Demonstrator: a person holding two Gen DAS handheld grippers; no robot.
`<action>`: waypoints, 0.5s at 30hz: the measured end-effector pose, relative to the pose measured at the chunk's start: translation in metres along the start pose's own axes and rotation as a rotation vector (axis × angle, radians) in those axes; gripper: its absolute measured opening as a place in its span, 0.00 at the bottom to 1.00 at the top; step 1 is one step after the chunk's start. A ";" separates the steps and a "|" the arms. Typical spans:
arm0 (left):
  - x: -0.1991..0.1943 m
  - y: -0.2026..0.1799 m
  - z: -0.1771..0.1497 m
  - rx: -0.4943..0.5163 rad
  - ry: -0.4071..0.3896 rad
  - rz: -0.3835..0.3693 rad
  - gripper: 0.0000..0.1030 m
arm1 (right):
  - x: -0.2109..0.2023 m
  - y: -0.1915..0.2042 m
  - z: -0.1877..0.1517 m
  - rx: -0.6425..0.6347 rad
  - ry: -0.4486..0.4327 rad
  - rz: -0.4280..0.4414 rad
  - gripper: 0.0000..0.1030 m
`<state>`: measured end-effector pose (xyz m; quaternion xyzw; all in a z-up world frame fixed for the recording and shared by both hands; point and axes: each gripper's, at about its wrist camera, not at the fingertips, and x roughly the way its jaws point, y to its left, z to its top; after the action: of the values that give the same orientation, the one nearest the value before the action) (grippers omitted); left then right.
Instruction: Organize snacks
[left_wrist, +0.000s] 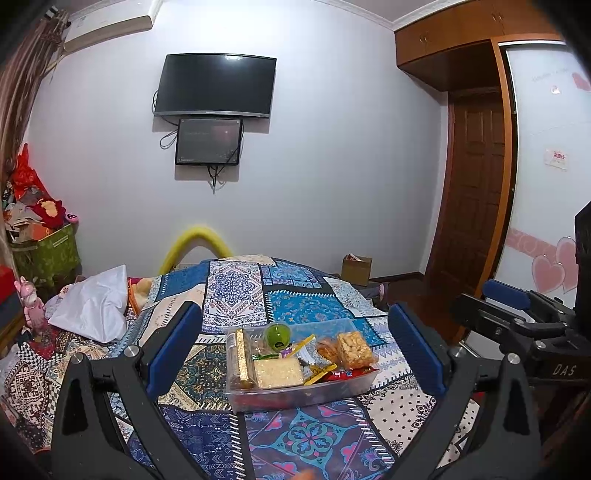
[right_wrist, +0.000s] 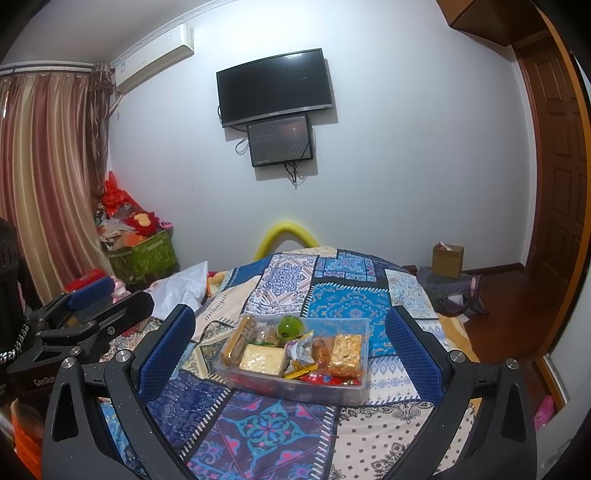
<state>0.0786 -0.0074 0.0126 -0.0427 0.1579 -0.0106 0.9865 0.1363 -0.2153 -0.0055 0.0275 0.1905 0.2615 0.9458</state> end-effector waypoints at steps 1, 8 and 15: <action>0.000 0.000 0.000 0.000 0.000 -0.002 0.99 | 0.000 0.000 0.000 0.000 0.000 0.000 1.00; 0.002 0.001 0.000 -0.010 0.009 -0.002 0.99 | -0.001 0.000 0.000 -0.002 0.000 -0.002 1.00; 0.002 0.001 -0.001 -0.007 0.011 -0.013 0.99 | -0.001 0.000 0.000 -0.001 0.002 -0.003 1.00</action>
<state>0.0806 -0.0062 0.0113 -0.0473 0.1633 -0.0166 0.9853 0.1357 -0.2161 -0.0049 0.0266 0.1913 0.2603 0.9460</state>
